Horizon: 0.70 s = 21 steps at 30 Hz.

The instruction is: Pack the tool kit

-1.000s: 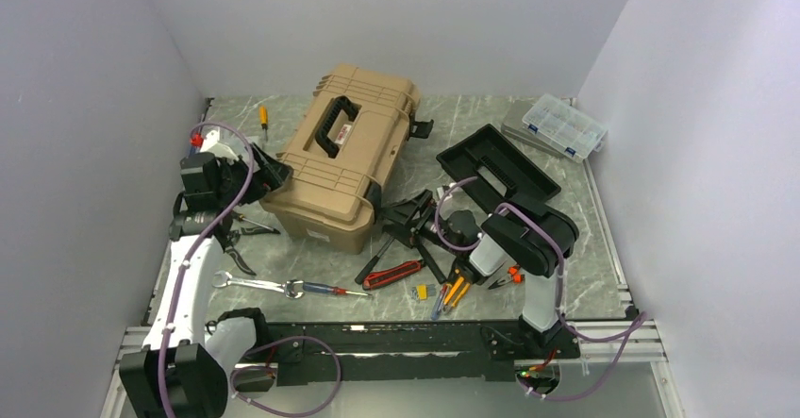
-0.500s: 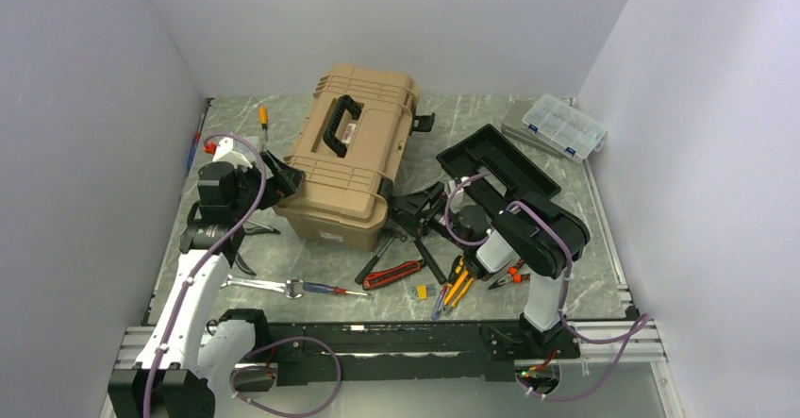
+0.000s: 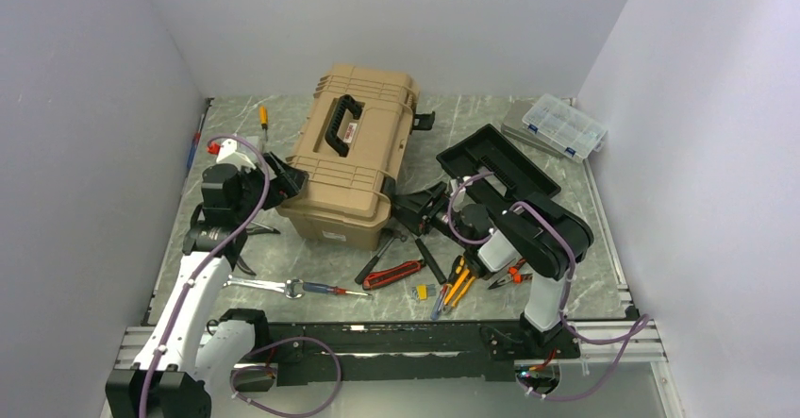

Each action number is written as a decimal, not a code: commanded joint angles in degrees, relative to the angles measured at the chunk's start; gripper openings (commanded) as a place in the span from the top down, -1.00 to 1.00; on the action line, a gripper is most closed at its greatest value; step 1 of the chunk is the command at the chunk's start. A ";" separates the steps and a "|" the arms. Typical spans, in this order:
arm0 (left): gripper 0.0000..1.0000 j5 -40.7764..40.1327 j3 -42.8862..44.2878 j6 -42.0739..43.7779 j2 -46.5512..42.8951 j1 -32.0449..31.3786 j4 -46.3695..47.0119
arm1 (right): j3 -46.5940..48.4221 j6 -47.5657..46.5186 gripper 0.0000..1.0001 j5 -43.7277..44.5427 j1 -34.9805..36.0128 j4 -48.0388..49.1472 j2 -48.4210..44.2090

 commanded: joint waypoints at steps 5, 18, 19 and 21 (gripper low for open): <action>-0.72 18.06 -5.49 -3.98 2.89 -6.64 -10.09 | 7.58 3.11 -0.27 -2.91 1.78 14.68 -4.80; -0.72 17.26 -5.88 -2.96 2.12 -6.64 -10.90 | 5.96 2.45 0.36 -2.94 1.69 9.23 -12.00; -0.71 17.06 -5.87 -2.87 2.12 -6.64 -10.94 | 5.54 1.75 0.38 -2.68 1.67 8.21 -12.61; -0.71 16.83 -5.80 -2.73 2.04 -6.64 -11.05 | 4.82 1.05 0.42 -2.26 1.69 6.88 -13.48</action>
